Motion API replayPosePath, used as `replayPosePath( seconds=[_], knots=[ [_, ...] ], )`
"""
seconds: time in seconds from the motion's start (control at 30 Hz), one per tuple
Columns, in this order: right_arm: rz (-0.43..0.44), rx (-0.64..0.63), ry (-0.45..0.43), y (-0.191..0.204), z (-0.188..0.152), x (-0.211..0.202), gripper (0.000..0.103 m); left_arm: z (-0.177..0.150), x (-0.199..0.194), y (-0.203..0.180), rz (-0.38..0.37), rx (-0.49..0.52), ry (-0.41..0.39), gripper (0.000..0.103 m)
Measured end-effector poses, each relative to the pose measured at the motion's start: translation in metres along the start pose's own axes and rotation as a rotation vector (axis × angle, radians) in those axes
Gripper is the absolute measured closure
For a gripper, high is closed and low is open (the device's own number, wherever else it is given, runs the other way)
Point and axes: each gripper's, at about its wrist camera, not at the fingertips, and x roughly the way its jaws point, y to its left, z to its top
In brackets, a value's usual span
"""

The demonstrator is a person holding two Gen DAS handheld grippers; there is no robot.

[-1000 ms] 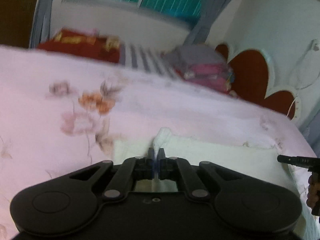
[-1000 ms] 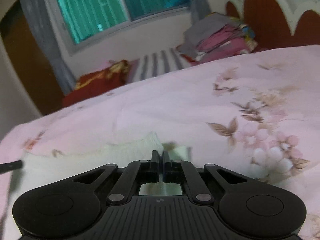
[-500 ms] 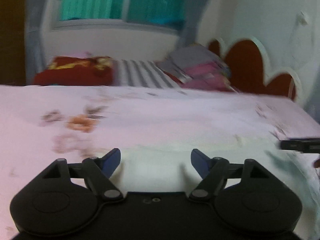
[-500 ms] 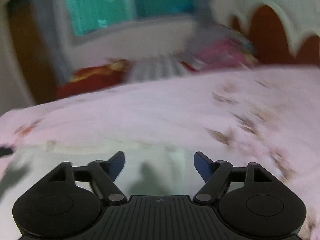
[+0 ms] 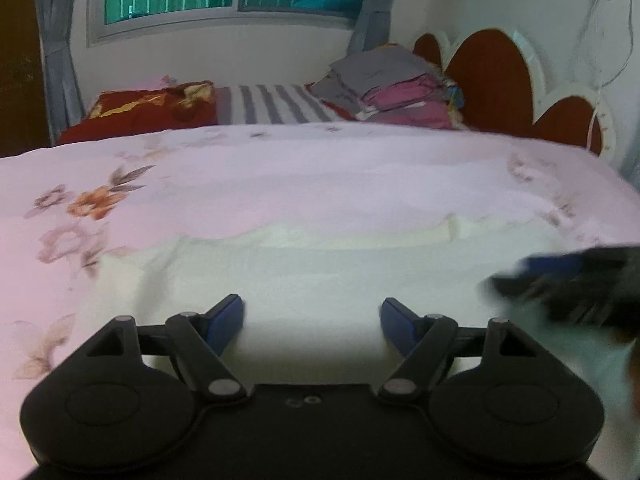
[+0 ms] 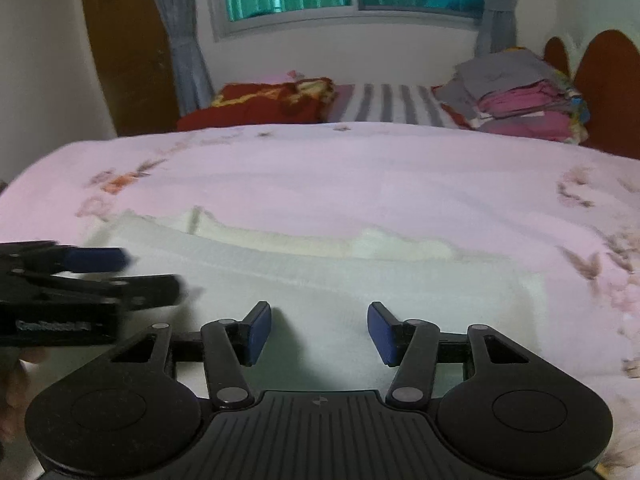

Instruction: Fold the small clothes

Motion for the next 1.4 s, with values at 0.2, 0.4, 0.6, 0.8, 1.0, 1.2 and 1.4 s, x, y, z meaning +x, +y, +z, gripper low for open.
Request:
replayPosePath(
  seconds=[0.2, 0.4, 0.6, 0.8, 1.0, 1.2, 1.4],
  knots=[
    [-0.198, 0.127, 0.032, -0.071, -0.008, -0.013, 0.05, -0.003, -0.013, 0.041, 0.067, -0.028, 0.004, 0.028],
    [-0.088, 0.093, -0.045, -0.043, -0.003, -0.046, 0.05, -0.002, -0.049, 0.008, 0.009, -0.061, -0.063, 0.022],
    [0.003, -0.113, 0.044, 0.03, -0.027, -0.03, 0.05, -0.03, -0.037, -0.034, -0.017, 0.056, 0.022, 0.023],
    [-0.093, -0.065, 0.026, 0.008, -0.039, -0.039, 0.05, -0.04, -0.051, -0.019, 0.018, 0.066, 0.003, 0.021],
    [-0.17, 0.006, 0.04, -0.032, -0.051, -0.056, 0.05, -0.042, -0.058, -0.011, 0.055, 0.041, 0.008, 0.023],
    [-0.075, -0.018, -0.011, 0.005, -0.05, -0.079, 0.05, -0.047, -0.074, -0.035, 0.044, 0.023, -0.024, 0.028],
    [-0.056, -0.1, 0.052, 0.04, -0.075, -0.066, 0.067, -0.077, -0.072, -0.045, 0.05, 0.067, 0.017, 0.023]
  ],
)
